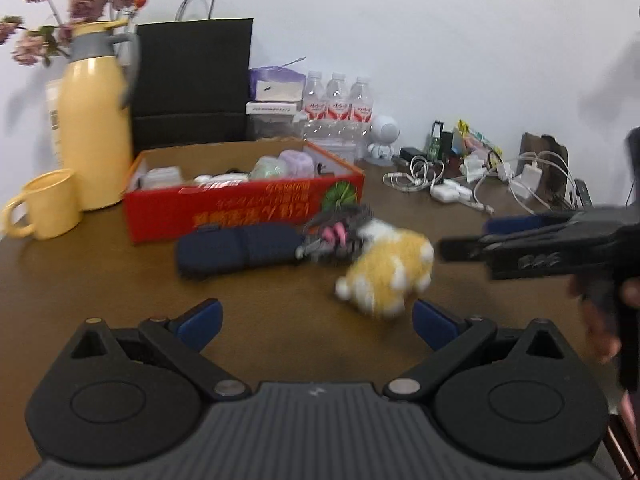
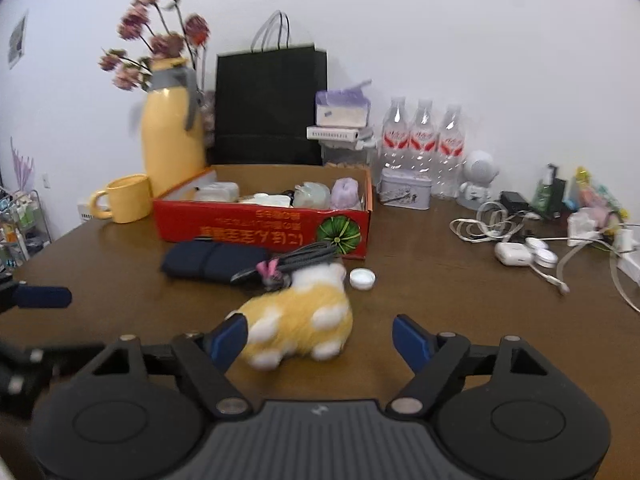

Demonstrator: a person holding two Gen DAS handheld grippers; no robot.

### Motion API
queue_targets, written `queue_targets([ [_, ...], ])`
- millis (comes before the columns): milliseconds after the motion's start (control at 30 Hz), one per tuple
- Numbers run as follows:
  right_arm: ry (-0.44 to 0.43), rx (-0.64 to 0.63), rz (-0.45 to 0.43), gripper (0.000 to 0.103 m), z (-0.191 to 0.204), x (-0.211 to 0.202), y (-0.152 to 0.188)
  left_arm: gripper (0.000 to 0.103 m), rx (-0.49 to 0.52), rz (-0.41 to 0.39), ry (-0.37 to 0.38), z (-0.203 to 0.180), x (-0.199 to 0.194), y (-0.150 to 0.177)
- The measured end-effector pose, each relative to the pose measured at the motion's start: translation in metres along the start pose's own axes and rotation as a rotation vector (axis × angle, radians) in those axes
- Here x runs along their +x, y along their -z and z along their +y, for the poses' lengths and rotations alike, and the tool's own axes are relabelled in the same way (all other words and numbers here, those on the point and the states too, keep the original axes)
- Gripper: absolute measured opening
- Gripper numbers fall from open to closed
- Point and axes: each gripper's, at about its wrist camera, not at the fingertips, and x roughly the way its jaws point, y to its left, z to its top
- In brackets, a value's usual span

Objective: Organize objects
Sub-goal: 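Grasp the plush sheep with the right gripper while the left grasps the braided cable, then carry the plush sheep and braided cable into the red box with both grippers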

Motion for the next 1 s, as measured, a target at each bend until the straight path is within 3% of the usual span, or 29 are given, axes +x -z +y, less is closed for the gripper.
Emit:
queue_targets([
  [67, -0.009, 0.026, 0.036, 0.072, -0.007, 0.03, -0.009, 0.103, -0.024, -0.008, 0.032, 0.008, 0.029, -0.018],
  [133, -0.038, 0.04, 0.051, 0.07, -0.01, 0.054, -0.013, 0.103, -0.073, -0.001, 0.125, 0.018, 0.064, -0.036],
  [167, -0.041, 0.04, 0.055, 0.065, -0.011, 0.064, -0.015, 0.103, -0.078, 0.018, 0.129, 0.021, 0.083, -0.045],
  [233, -0.055, 0.047, 0.065, 0.064, -0.014, 0.077, -0.015, 0.103, -0.061, 0.068, 0.133, 0.022, 0.12, -0.061],
  [333, -0.107, 0.096, 0.086, 0.064, -0.021, 0.091, -0.013, 0.103, -0.027, 0.129, 0.212, 0.016, 0.163, -0.076],
  [433, -0.132, 0.089, 0.09, 0.064, -0.023, 0.099, -0.009, 0.103, 0.042, 0.196, 0.141, 0.004, 0.198, -0.081],
  [533, -0.163, 0.061, 0.086, 0.056, -0.026, 0.099, -0.008, 0.099, 0.017, 0.235, 0.174, 0.008, 0.215, -0.078],
  [600, -0.161, 0.067, 0.08, 0.056, -0.031, 0.098, -0.006, 0.085, -0.019, 0.233, 0.203, 0.011, 0.216, -0.076],
  [700, -0.167, 0.082, 0.079, 0.056, -0.039, 0.094, -0.002, 0.081, -0.031, 0.213, 0.18, 0.01, 0.205, -0.077],
  [767, -0.143, 0.073, 0.077, 0.053, -0.038, 0.089, -0.001, 0.013, -0.019, 0.199, 0.23, 0.007, 0.19, -0.08],
  [800, -0.124, 0.066, 0.074, 0.052, -0.037, 0.084, 0.0, 0.014, -0.031, 0.222, 0.226, 0.006, 0.182, -0.083],
  [933, -0.119, 0.082, 0.076, 0.049, -0.037, 0.068, 0.007, 0.013, 0.024, 0.156, 0.139, 0.001, 0.133, -0.074],
  [1000, -0.091, 0.098, 0.074, 0.049, -0.035, 0.055, 0.015, 0.013, 0.024, 0.174, 0.153, 0.002, 0.11, -0.057],
])
